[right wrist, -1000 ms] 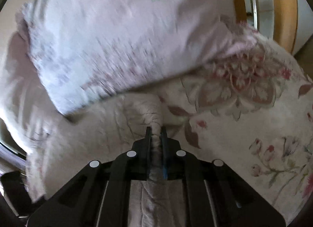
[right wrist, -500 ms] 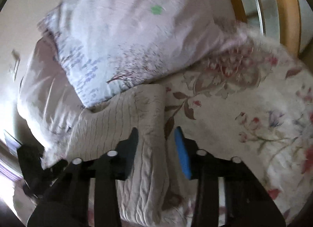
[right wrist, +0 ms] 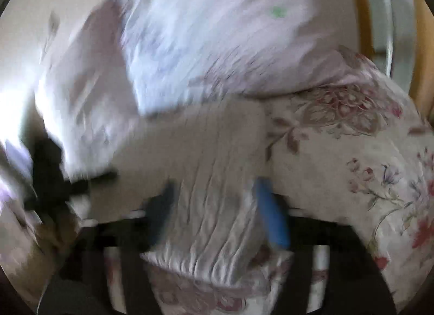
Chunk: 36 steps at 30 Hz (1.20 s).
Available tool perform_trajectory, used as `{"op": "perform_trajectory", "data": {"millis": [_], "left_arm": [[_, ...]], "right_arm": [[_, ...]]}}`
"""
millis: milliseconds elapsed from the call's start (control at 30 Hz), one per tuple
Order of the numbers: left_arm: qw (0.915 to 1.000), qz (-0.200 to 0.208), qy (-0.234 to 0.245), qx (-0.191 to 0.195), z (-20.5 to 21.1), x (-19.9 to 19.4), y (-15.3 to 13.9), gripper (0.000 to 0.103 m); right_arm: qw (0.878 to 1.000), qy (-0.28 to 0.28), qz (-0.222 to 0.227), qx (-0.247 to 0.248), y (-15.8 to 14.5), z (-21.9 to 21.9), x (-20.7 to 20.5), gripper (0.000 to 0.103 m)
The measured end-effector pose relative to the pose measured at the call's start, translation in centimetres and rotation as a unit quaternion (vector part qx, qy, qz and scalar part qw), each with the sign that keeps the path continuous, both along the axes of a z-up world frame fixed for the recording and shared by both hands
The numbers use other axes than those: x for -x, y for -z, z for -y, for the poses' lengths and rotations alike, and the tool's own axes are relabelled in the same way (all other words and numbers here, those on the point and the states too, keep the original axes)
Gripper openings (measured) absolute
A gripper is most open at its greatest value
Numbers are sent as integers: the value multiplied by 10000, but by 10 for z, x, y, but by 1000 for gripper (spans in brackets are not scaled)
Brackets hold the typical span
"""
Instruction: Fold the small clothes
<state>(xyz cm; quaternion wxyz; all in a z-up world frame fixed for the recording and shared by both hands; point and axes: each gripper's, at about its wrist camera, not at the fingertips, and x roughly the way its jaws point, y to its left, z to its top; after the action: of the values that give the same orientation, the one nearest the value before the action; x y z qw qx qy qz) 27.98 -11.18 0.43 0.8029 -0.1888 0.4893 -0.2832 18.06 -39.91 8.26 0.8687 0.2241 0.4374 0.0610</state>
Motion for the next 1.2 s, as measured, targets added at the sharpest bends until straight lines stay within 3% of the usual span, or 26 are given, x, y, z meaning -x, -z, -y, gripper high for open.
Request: {"op": "perform_trajectory", "data": {"millis": [167,400,467,567,800,833,933,1200], "left_arm": [[9998,-182,-49,72,-3,-13,-1,87],[9993,-331,-79,129,-6,-31,-1,82],[9988,-417,-73,238,-7,-34,3,80],[9986,-404,-90,334,-8,-34,4,76],[9960,-554,-171,681,-27,-33,13,59],[9959,-543,-183,698,-28,-32,14,54],[9953,-452,-183,841,-34,-27,11,41],[9946,-292,-152,988,-72,-1,-7,37]], "right_arm": [[9945,137,-627,-822,22,25,-32,80],[9815,-4,-1326,-1377,54,22,-54,80],[9794,-125,-1349,-1499,56,20,-57,80],[9696,-390,-1471,-1915,63,15,-60,70],[9681,-704,-1408,-1952,66,-2,-62,63],[9685,-749,-1419,-1905,66,-6,-62,47],[9685,-737,-1373,-1943,65,-11,-58,35],[9747,-915,-865,-1847,33,-43,-50,29]]}}
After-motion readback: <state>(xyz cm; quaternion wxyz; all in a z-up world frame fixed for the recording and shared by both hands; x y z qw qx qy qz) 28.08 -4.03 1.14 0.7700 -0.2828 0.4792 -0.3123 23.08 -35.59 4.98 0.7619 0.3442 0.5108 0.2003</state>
